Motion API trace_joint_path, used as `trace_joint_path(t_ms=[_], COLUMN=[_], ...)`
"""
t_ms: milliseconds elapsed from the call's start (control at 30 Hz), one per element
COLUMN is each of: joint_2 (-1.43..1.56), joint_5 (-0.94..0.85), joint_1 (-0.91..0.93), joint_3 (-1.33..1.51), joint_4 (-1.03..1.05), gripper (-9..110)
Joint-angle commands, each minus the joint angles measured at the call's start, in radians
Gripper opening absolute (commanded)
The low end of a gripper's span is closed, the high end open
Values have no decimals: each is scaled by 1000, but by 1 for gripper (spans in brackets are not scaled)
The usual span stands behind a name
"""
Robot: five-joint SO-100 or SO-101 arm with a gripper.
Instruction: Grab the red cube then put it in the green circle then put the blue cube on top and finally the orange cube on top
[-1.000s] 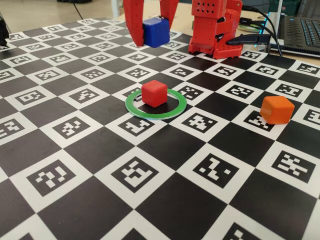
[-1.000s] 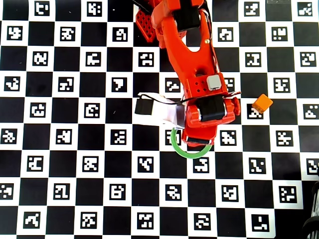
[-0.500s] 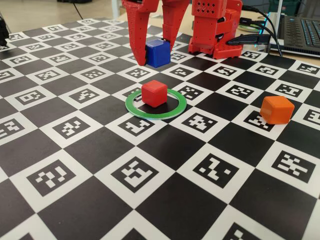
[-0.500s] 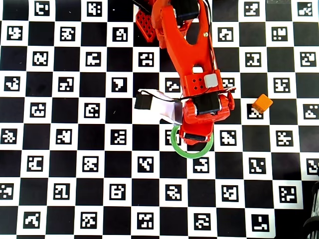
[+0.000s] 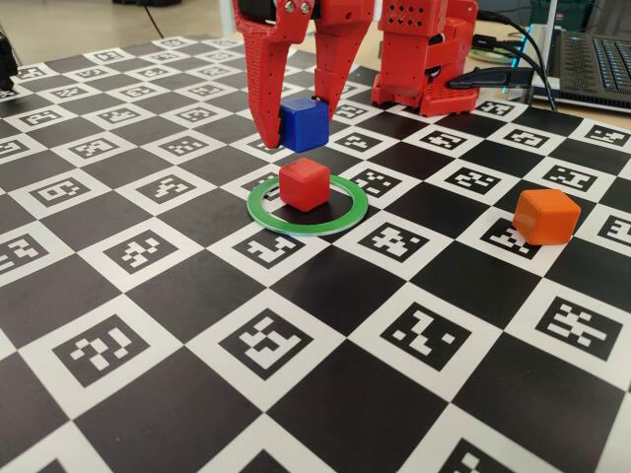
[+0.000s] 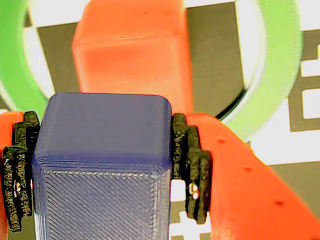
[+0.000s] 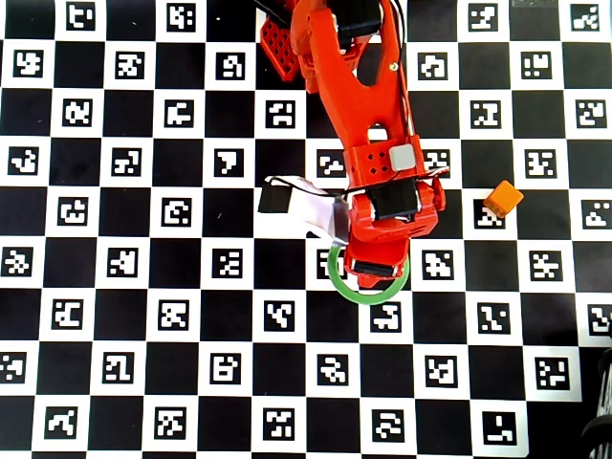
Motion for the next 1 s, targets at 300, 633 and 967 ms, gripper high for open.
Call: trace_joint_path(t_ms=[300, 633, 967], joint_2=[5, -11, -9], joint_5=[-35, -41, -48], joint_1=[-15, -18, -20], joint_3=[25, 51, 63], joint_4=[-49, -64, -78], gripper=[8, 8, 9])
